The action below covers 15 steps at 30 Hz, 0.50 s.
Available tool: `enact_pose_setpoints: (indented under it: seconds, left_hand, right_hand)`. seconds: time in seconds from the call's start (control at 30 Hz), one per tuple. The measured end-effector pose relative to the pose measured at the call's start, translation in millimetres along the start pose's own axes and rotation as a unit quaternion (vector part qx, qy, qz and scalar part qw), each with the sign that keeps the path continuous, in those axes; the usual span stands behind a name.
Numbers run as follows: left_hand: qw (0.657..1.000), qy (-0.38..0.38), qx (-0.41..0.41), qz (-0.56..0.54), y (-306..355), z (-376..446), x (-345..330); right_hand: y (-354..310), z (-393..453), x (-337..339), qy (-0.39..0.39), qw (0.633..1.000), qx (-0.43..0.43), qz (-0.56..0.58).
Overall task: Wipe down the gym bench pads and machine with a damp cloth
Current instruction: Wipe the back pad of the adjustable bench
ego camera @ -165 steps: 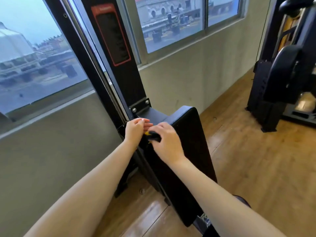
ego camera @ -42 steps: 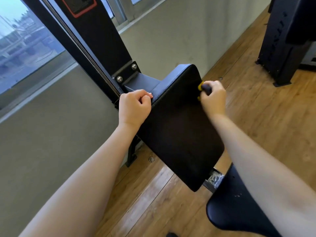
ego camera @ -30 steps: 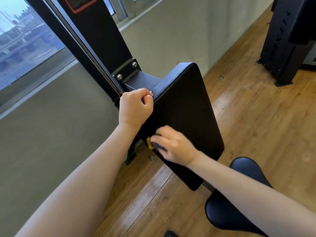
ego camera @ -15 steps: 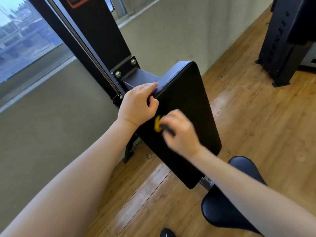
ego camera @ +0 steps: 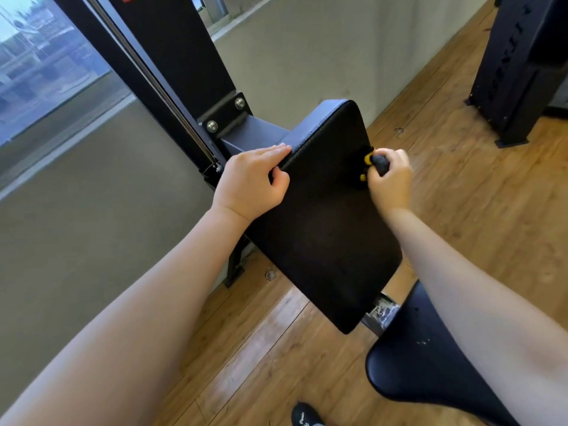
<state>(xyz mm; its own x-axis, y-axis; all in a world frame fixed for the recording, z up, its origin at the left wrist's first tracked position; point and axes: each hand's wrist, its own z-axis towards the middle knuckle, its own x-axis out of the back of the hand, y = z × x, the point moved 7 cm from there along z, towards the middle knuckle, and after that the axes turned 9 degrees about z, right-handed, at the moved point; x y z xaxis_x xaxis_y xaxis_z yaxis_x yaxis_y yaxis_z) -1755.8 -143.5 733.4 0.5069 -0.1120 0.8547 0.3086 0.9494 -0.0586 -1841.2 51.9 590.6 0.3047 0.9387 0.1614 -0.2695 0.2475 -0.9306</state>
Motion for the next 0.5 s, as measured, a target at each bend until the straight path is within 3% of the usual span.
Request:
enact_pose_setpoints:
  seconds: [0.13, 0.23, 0.3, 0.4, 0.5]
  left_hand:
    - [1.000, 0.003, 0.017, -0.005, -3.2, -0.5, 1.5]
    - [0.999, -0.006, 0.035, -0.002, -4.1, -0.6, 3.1]
    - [0.998, -0.008, 0.061, -0.003, -7.3, -0.4, 3.4]
    - [0.996, 0.003, 0.092, -0.016, -12.3, -1.2, 3.9]
    - [0.996, 0.010, 0.087, -0.029, -11.3, -2.4, 4.0]
  right_hand:
    - [-61.6, -62.4, -18.5, -0.071, 0.985, 0.149, 0.058]
    - [-112.2, -122.7, -56.2, -0.201, 0.939, 0.262, 0.093]
    - [-130.6, -127.9, -69.4, -0.244, 0.913, 0.319, 0.076]
    - [-132.9, -97.4, -68.2, -0.236, 0.894, 0.377, 0.045]
    - [-118.1, -49.6, -48.4, -0.166, 0.932, 0.315, 0.061]
